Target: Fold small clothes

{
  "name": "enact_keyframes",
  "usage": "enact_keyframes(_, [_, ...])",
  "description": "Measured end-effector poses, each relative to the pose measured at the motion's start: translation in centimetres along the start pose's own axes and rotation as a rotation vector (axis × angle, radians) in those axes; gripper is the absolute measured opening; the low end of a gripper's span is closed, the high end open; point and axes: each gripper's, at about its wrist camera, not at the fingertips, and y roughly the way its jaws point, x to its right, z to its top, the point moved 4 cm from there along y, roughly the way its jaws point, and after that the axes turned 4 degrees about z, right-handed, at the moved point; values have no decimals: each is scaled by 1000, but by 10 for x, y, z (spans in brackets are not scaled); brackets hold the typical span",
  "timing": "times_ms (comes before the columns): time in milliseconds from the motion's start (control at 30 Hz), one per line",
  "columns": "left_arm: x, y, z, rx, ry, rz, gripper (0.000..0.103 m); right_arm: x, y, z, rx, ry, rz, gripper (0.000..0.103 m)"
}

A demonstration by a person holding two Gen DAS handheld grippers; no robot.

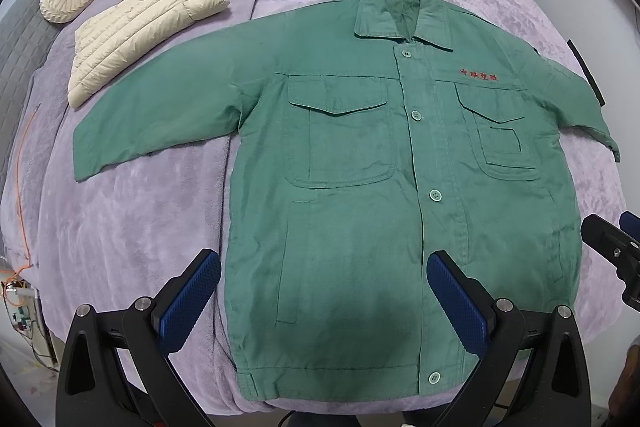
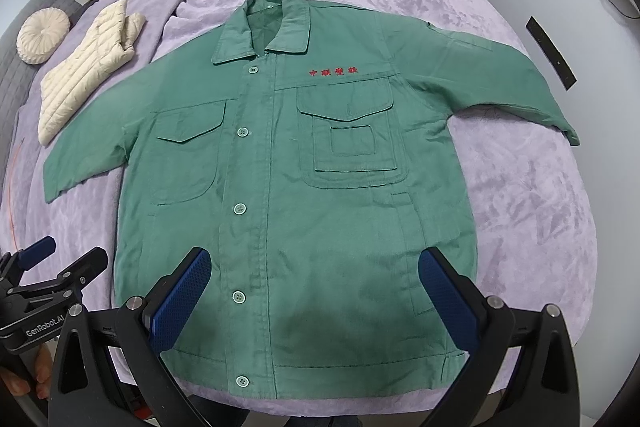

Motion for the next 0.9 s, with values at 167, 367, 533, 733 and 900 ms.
enact_keyframes(167, [5, 1, 5, -11, -5, 11, 103, 9, 3, 8, -10, -16, 11, 103])
enact_keyframes(367, [16, -6, 6, -13, -47, 35, 103, 20, 2, 18, -31, -69, 32, 103])
enact_keyframes(533, [21, -12, 1, -16, -132, 27, 103, 34, 7, 28, -63, -134, 38, 103])
enact_keyframes(733, [-16, -4, -4, -35, -355, -59, 103, 13, 19, 33, -49, -246, 123, 103])
enact_keyframes(900, [-89, 21, -6, -5, -484, -64, 103, -33, 32, 30, -79, -238, 167, 103])
